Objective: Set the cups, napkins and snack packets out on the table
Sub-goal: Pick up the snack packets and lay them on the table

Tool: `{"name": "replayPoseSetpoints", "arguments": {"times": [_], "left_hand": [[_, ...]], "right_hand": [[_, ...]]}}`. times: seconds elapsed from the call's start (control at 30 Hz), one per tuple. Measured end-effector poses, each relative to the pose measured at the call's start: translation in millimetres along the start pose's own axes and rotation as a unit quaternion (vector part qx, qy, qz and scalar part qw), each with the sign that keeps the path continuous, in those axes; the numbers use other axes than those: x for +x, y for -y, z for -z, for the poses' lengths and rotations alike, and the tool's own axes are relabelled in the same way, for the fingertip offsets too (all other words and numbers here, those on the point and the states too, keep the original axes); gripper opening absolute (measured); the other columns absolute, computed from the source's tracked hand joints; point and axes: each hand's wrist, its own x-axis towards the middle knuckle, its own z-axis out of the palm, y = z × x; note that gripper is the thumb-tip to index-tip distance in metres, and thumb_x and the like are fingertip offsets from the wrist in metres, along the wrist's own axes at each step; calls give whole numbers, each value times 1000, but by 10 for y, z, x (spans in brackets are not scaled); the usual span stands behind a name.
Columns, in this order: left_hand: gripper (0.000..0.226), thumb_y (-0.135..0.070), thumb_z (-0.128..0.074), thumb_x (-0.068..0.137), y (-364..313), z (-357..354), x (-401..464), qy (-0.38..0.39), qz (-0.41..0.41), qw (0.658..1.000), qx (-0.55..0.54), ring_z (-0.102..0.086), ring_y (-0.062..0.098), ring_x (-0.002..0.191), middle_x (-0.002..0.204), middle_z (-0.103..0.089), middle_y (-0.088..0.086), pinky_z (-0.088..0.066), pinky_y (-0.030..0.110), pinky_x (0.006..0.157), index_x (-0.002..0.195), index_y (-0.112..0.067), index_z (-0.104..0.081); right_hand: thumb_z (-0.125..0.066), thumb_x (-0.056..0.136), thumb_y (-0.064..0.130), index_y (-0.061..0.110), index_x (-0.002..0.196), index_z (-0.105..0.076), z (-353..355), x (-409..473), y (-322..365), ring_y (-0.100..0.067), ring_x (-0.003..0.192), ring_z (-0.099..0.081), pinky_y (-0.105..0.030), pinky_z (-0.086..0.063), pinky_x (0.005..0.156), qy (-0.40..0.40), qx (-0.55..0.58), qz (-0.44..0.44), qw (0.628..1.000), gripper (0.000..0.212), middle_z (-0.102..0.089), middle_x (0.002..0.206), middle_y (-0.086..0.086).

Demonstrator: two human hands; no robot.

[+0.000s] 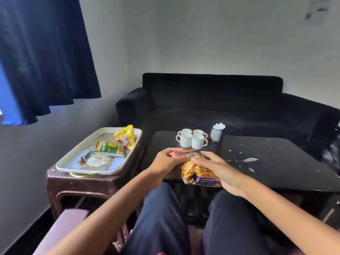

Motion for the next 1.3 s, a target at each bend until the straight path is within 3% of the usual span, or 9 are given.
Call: {"name": "replayPoseSetpoints", "arguments": {"times": [0.13,0.3,0.4,0.57,0.67,0.73,0.97,1.1,1.3], "left_hand": [[48,-22,-73,83,186,-167,-17,-29,-4,999,26,-66,11,74,98,-65,2,-56,23,58,126,-17,-52],[60,-33,-59,92,258,-257,-74,-38,-13,999,21,-65,10,95,116,-60,-6,-55,28,77,144,-25,-30],[59,-37,-61,91,322,-259,-109,-92,-87,985,121,-53,14,118,141,-43,-3,-48,34,96,142,-29,-33],[10,-39,-67,83,396,-214,-234,-171,-301,855,385,-58,8,100,110,-53,-15,-46,30,78,91,-34,-63],[11,-40,-72,80,388,-243,-251,-161,-356,773,499,-58,15,87,96,-62,-11,-46,38,75,80,-29,-72],[10,-40,-73,79,411,-293,-269,-153,-372,753,521,-59,17,82,90,-64,-11,-46,38,73,82,-30,-73],[12,-41,-63,88,479,-368,-288,-178,-342,785,484,-61,12,81,88,-70,-14,-44,34,79,94,-34,-70],[10,-39,-62,89,474,-367,-296,-195,-329,804,456,-60,8,77,85,-70,-17,-44,34,79,94,-33,-68],[11,-39,-66,87,426,-331,-288,-209,-346,748,527,-60,14,76,85,-71,-12,-44,36,72,92,-33,-74]], "right_hand": [[-83,55,40,16,130,-50,6,-15,-231,-23,108,-64,-44,-47,101,-34,69,-49,996,86,-67,117,-9],[-71,79,17,2,116,-63,21,9,-303,-33,102,-66,-43,-52,93,-57,134,-61,987,41,-68,111,-22],[-72,80,16,-1,114,-63,52,16,-302,-33,93,-67,-40,-55,83,-103,150,-82,980,39,-69,107,-22],[-74,78,18,-2,113,-62,103,-4,-291,-29,82,-67,-37,-55,76,-171,190,-107,961,42,-69,104,-21],[-74,79,20,-2,112,-63,111,-24,-263,-27,79,-67,-37,-55,72,-198,231,-110,946,41,-69,103,-20],[-74,79,20,-1,110,-63,99,-33,-244,-26,77,-67,-35,-54,65,-209,252,-108,939,39,-69,100,-19],[-74,79,24,3,109,-61,-8,-38,-201,-28,87,-67,-35,-54,67,-217,278,-97,931,39,-68,102,-17],[-74,78,25,5,112,-60,-19,-40,-218,-24,80,-66,-33,-52,63,-217,283,-88,930,41,-68,93,-12],[-74,78,23,3,121,-56,-66,-31,-256,-29,90,-67,-35,-54,68,-214,294,-76,928,51,-68,109,-18]]}}
